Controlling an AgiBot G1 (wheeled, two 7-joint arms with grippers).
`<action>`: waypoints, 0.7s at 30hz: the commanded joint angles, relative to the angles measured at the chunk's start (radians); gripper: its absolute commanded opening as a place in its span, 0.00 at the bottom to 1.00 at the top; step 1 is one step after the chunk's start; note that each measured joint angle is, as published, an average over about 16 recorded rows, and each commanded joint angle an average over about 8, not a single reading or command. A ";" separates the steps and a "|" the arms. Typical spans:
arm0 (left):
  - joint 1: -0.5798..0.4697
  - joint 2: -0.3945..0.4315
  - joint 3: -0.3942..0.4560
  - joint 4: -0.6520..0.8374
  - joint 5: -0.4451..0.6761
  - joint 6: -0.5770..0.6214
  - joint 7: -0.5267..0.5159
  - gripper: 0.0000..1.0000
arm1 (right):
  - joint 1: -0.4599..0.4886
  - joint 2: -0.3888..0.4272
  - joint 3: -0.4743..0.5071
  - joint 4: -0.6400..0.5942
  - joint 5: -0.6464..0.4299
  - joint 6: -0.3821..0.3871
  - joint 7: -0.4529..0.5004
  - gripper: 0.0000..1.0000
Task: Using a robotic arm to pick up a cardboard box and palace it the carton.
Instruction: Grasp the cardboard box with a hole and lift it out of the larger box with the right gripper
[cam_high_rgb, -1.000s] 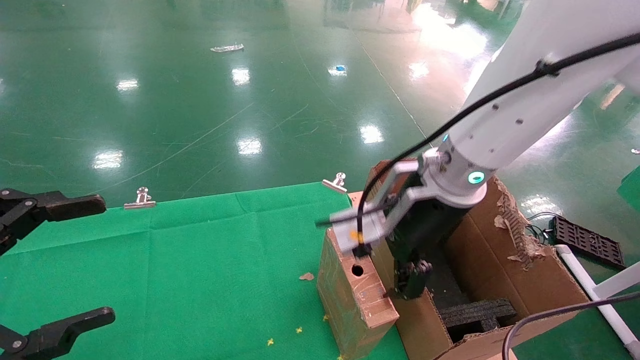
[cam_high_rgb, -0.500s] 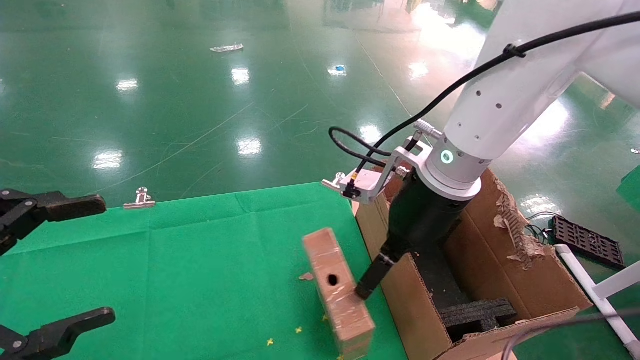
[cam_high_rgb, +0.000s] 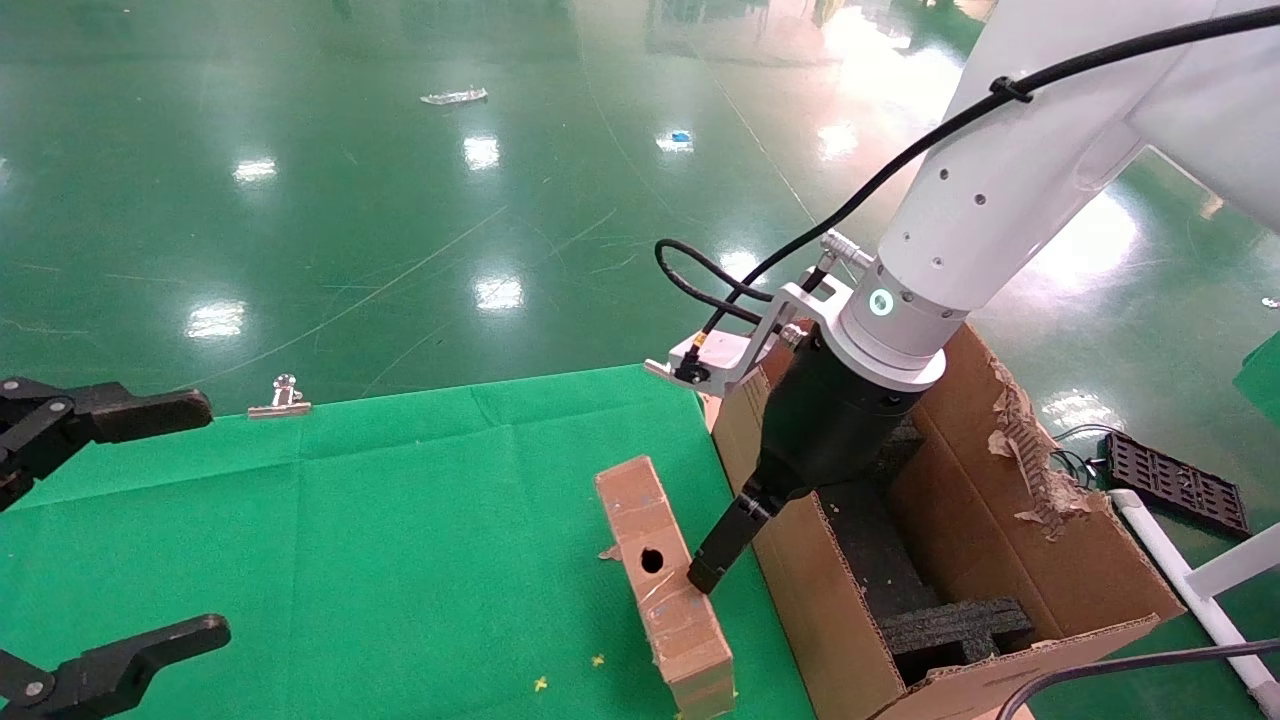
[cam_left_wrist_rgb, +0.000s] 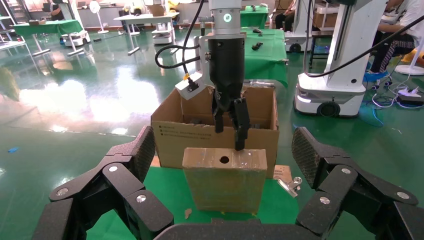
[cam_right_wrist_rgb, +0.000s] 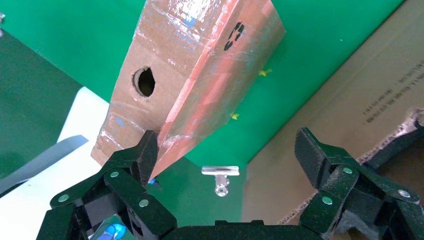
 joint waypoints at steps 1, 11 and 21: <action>0.000 0.000 0.000 0.000 0.000 0.000 0.000 1.00 | -0.001 -0.002 -0.002 0.000 0.005 0.002 0.001 1.00; 0.000 0.000 0.001 0.000 -0.001 0.000 0.000 1.00 | 0.011 0.008 -0.008 -0.020 0.010 0.005 -0.007 1.00; 0.000 -0.001 0.001 0.000 -0.001 -0.001 0.001 1.00 | -0.027 -0.001 -0.023 -0.039 0.019 0.020 0.002 1.00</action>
